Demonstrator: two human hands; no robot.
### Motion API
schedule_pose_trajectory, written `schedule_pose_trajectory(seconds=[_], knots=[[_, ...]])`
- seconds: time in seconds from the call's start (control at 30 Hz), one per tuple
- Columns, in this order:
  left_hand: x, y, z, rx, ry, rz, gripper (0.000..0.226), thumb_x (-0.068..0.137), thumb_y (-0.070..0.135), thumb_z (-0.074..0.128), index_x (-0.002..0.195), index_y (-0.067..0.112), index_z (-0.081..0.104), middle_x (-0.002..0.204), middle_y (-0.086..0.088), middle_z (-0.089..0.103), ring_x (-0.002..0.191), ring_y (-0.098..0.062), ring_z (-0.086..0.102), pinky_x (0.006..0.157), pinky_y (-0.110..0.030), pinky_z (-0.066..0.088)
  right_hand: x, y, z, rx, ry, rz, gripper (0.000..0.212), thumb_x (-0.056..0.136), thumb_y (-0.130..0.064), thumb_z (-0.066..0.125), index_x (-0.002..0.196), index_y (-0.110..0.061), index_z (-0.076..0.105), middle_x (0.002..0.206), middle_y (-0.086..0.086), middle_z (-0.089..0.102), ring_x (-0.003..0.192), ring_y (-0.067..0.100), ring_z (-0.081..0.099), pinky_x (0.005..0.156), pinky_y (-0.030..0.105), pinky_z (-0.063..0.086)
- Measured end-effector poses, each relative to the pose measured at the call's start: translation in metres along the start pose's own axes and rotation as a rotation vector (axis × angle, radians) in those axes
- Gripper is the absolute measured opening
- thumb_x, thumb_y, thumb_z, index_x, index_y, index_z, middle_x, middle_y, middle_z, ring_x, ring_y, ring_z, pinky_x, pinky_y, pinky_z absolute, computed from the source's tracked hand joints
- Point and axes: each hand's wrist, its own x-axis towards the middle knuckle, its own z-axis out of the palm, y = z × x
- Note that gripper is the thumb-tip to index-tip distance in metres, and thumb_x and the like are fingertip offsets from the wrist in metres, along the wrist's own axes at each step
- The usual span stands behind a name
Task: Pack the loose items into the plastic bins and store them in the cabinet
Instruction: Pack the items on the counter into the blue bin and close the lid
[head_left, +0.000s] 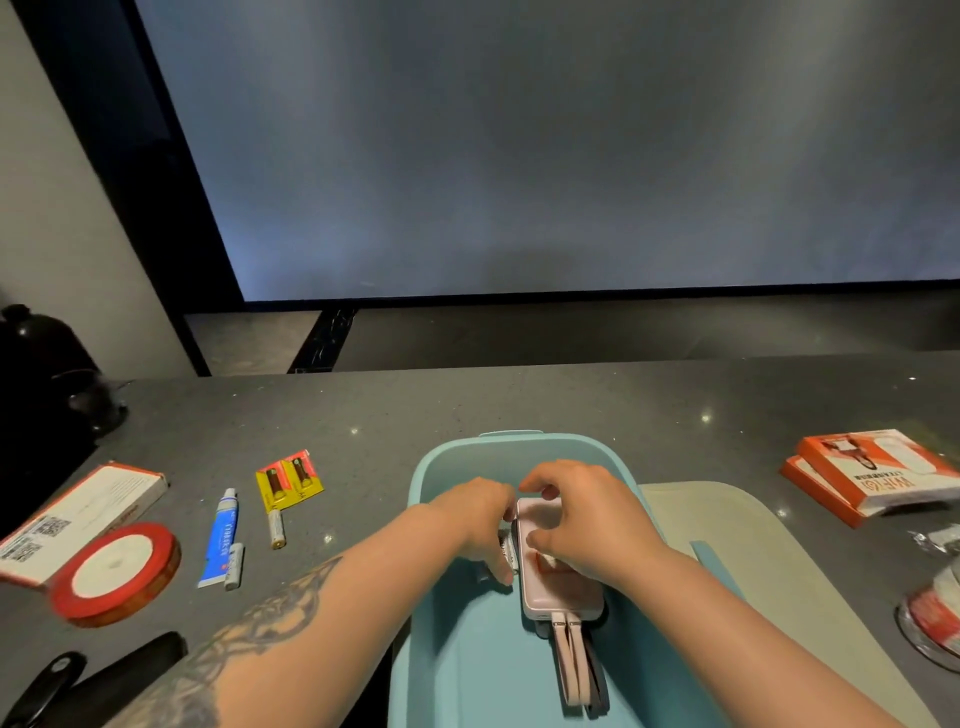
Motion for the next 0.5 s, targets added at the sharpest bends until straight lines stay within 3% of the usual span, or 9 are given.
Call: schedule_pose_trajectory(seconds=[0.07, 0.17, 0.3, 0.5], knots=[[-0.003, 0.001, -0.003, 0.06, 0.081, 0.003, 0.062, 0.063, 0.035, 0.084, 0.113, 0.016, 0.053, 0.114, -0.004, 0.058, 0.101, -0.026, 0.057, 0.083, -0.037, 0.049, -0.001, 0.0, 0.001, -0.011, -0.01, -0.001, 0.043, 0.071, -0.028, 0.072, 0.112, -0.035, 0.062, 0.114, -0.013, 0.063, 0.103, 0.011, 0.058, 0.08, 0.024, 0.045], [-0.025, -0.004, -0.016, 0.118, 0.349, 0.066, 0.044, 0.073, 0.038, 0.075, 0.109, 0.023, 0.056, 0.112, 0.002, 0.057, 0.103, -0.021, 0.055, 0.078, -0.032, 0.042, -0.003, -0.001, -0.001, -0.027, -0.016, -0.006, 0.043, 0.072, -0.028, 0.072, 0.114, -0.034, 0.062, 0.115, -0.014, 0.063, 0.105, 0.009, 0.057, 0.08, 0.022, 0.043], [-0.082, -0.039, -0.025, -0.1, 0.668, 0.017, 0.027, 0.079, 0.04, 0.067, 0.101, 0.029, 0.058, 0.099, 0.012, 0.058, 0.097, -0.012, 0.056, 0.081, -0.031, 0.046, -0.001, -0.022, -0.005, -0.055, -0.015, -0.026, 0.044, 0.073, -0.032, 0.072, 0.115, -0.036, 0.06, 0.116, -0.018, 0.061, 0.105, 0.006, 0.056, 0.085, 0.027, 0.047], [-0.164, -0.118, 0.017, -0.343, 0.809, -0.27, 0.018, 0.079, 0.035, 0.068, 0.095, 0.028, 0.062, 0.096, 0.013, 0.064, 0.091, -0.006, 0.058, 0.08, -0.025, 0.044, 0.008, -0.112, 0.014, -0.016, 0.006, -0.167, 0.038, 0.074, -0.032, 0.072, 0.109, -0.038, 0.061, 0.101, -0.022, 0.059, 0.099, 0.002, 0.056, 0.08, 0.026, 0.046]])
